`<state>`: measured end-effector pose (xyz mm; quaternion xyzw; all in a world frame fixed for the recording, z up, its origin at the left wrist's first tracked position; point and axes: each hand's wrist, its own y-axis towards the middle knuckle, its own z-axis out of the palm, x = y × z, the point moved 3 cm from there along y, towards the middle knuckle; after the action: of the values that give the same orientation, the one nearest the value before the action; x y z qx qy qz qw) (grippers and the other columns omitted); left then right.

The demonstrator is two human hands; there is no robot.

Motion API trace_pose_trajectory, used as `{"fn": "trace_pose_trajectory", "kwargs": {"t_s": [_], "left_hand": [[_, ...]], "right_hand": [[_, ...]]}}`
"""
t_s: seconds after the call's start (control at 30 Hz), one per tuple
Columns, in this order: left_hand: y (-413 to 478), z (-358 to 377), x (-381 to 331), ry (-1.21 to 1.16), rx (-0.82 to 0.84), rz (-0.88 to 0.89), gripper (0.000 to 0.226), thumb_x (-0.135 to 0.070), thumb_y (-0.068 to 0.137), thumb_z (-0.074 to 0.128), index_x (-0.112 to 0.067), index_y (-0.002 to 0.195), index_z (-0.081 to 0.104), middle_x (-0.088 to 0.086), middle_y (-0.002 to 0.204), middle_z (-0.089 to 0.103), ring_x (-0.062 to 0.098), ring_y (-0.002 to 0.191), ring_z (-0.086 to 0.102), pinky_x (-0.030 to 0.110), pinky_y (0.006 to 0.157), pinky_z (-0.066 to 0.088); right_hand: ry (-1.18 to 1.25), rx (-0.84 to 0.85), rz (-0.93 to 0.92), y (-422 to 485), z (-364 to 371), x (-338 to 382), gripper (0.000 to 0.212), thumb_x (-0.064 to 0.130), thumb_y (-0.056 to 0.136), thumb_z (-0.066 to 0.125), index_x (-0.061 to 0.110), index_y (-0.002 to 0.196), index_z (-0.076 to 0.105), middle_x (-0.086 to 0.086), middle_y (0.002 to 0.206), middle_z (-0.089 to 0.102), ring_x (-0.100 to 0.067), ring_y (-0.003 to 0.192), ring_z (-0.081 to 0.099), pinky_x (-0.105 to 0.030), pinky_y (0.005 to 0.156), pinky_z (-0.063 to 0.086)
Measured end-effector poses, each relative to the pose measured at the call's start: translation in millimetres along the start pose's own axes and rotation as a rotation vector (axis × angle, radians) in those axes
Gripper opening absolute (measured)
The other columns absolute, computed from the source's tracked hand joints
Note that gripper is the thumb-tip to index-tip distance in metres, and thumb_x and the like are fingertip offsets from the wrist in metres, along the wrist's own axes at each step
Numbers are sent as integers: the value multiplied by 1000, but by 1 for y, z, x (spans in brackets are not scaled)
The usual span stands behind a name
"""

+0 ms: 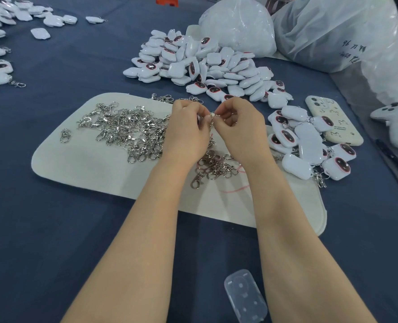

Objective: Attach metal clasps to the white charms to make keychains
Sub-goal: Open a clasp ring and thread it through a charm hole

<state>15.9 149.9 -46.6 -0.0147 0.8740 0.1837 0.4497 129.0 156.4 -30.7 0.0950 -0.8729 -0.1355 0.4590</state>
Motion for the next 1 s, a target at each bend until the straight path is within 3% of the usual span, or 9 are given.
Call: {"fn": "trace_pose_trajectory", "kwargs": {"t_s": [0.17,0.67,0.87,1.0], "left_hand": [[0,0,0,19,11,8,7,-14,94,53,-12,97,59,-2,107,37,0,71,43,14,73,34],[-1,0,-1,54,15,20,11,-10,93,53,-7,100,61,9,119,44,12,82,44,16,78,36],[-1,-2,0,44,48,20,11,-10,93,53,-8,99,62,5,113,43,11,82,45,11,76,32],[-1,-4,2,18,68,8,11,-10,93,53,-9,99,63,0,105,42,-1,70,43,5,72,27]], "right_hand": [[-23,5,-15,0,-1,0,12,8,83,62,19,86,58,-8,96,62,-6,65,47,-24,75,45],[-36,48,-45,2,0,-6,12,8,83,61,17,86,57,1,87,58,-1,61,46,-6,59,36],[-21,118,-68,0,0,-8,14,10,84,65,16,85,52,11,77,53,-3,60,47,-7,58,38],[-4,105,-72,0,-1,-8,15,10,84,64,19,81,53,14,69,56,-10,64,55,-7,58,38]]}}
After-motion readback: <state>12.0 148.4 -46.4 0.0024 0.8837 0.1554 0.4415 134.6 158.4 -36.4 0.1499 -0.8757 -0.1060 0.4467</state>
